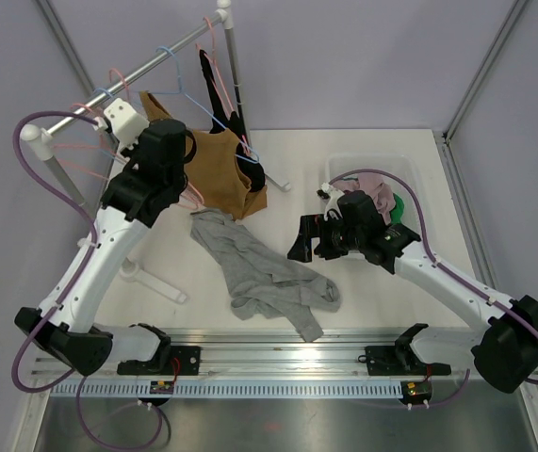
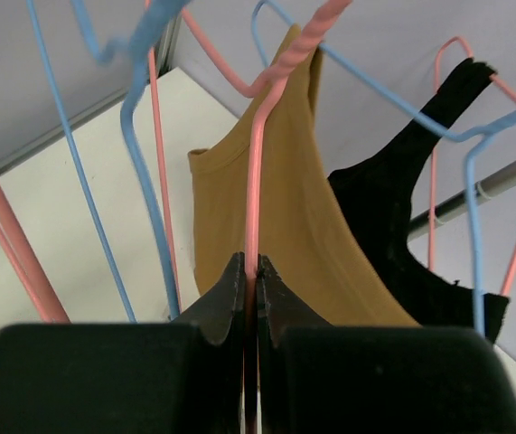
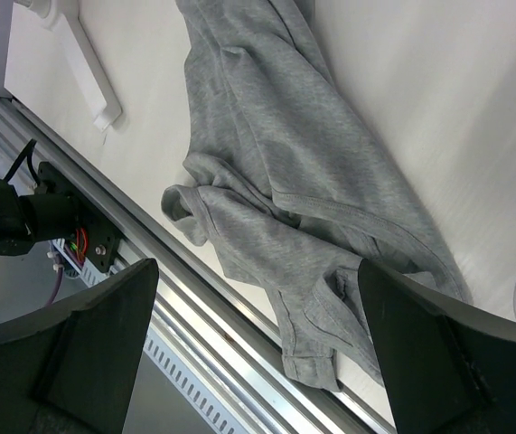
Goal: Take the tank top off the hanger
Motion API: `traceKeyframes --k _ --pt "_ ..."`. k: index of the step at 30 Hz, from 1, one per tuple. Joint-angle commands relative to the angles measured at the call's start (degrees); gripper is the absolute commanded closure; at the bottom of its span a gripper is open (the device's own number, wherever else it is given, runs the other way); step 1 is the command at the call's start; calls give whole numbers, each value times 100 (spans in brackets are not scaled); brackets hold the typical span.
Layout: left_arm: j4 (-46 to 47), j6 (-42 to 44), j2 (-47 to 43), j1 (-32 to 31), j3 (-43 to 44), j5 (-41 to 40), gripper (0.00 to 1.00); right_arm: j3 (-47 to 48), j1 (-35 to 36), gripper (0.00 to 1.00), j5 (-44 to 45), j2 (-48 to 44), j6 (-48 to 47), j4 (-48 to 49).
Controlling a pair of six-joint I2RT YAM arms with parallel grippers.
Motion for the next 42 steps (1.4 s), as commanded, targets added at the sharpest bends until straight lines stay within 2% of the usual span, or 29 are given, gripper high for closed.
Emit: traceKeyframes --k 1,6,10,11,12,15,21,23,28,35,37,38,40,41,42 --pt "373 -408 -426 85 -363 148 100 449 47 0 129 96 -76 213" --pt "574 -505 -796 112 -847 192 100 521 46 1 42 132 65 318" --pt "539 -514 -910 138 -830 245 100 521 55 0 6 176 83 354" --pt "557 -522 -928 138 -830 289 94 529 47 0 15 193 74 336" --pt "574 -505 -954 147 -830 333 66 538 55 0 15 246 56 319" --pt "575 -470 -1094 147 -795 535 33 529 239 1 120 369 -5 231" --pt "715 -347 -1867 138 -917 1377 17 337 1153 0 1208 668 -67 458" --pt "934 -233 -2305 138 -1092 1842 2 257 1373 1 1534 912 -120 669" --pt "865 83 -2940 138 -1119 2983 1 520 1987 0 2343 1756 -339 986" --pt "224 549 -3827 138 -1717 4190 1 1355 2164 2 2985 3320 -392 1110" --pt "-144 768 -4221 138 -1980 4375 1 1592 2226 10 3301 3585 -480 1031" --pt "-259 848 -4354 138 -2068 4393 1 1662 2278 32 3389 3821 -506 917" --pt "-488 1093 -4801 138 -2376 4289 1 1777 2340 50 3627 3981 -559 855" --pt "-532 1199 -4943 138 -2490 4218 1 1769 2375 65 3610 4025 -559 898" --pt "-611 1322 -5110 138 -2569 4148 1 1682 2384 72 3549 4008 -594 951"
